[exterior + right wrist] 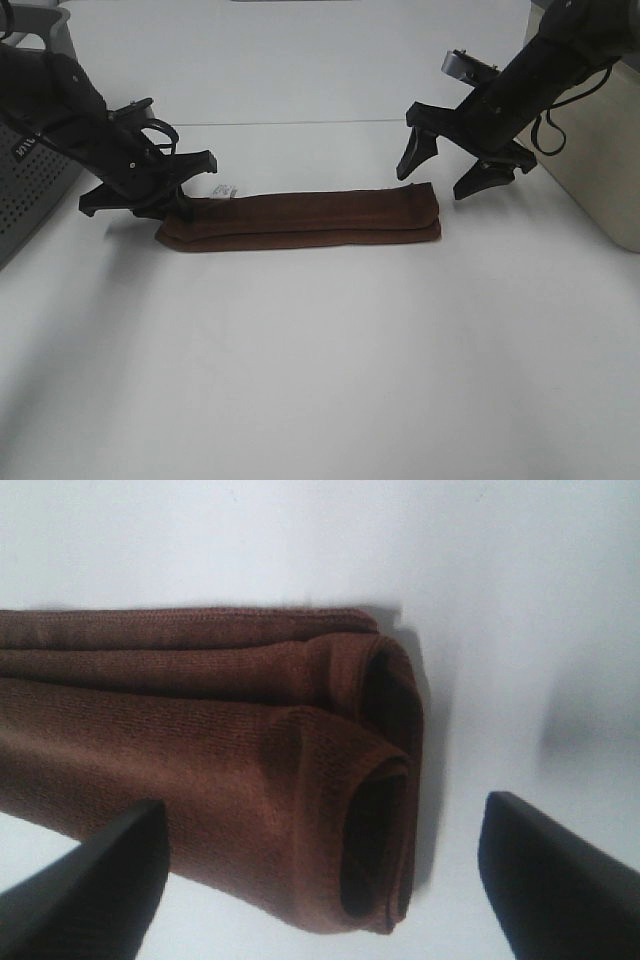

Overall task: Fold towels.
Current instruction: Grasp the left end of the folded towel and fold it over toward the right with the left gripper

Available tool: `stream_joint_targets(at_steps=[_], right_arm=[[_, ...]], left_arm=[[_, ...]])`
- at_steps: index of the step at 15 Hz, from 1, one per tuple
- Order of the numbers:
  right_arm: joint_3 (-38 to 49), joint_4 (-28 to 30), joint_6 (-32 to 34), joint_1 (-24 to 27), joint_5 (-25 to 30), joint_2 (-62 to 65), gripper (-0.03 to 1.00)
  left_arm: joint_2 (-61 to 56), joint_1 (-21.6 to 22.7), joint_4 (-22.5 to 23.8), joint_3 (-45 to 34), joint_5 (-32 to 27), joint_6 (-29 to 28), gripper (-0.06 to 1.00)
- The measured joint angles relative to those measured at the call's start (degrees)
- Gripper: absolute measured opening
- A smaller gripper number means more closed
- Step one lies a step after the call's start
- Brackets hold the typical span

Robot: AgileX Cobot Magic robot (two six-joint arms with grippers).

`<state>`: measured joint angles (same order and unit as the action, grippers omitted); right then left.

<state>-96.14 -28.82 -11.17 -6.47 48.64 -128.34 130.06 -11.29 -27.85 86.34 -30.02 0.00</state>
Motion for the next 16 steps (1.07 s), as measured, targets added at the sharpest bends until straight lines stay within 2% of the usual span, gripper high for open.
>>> stream_joint_targets(at_steps=[3,5,8,9,13,16], right_arm=[[0.0,0.0,0.0,0.0,0.0,0.0,0.79],[0.0,0.0,0.0,0.0,0.17,0.0,0.79],[0.0,0.0,0.0,0.0,0.69,0.0,0.79],[0.0,0.0,0.0,0.0,1.2,0.0,0.79],[0.0,0.0,0.0,0.0,3.72,0.0,0.79],[0.0,0.0,0.0,0.0,4.47,0.0,0.79]], left_arm=[[-2.86,2.29,5.79,0.0,-3.5,-0.69,0.06],[-5.96,4.01,9.91,0.8,-7.96,-2.29,0.06],[-8.08,3.15,11.57,5.73,-14.95,-3.32,0.06],[-8.25,2.01,11.52,8.02,-16.1,-4.3,0.06],[-5.9,-5.73,4.81,16.27,-16.62,-7.56,0.06],[-0.8,-10.03,2.01,21.94,-16.67,-10.49,0.06]])
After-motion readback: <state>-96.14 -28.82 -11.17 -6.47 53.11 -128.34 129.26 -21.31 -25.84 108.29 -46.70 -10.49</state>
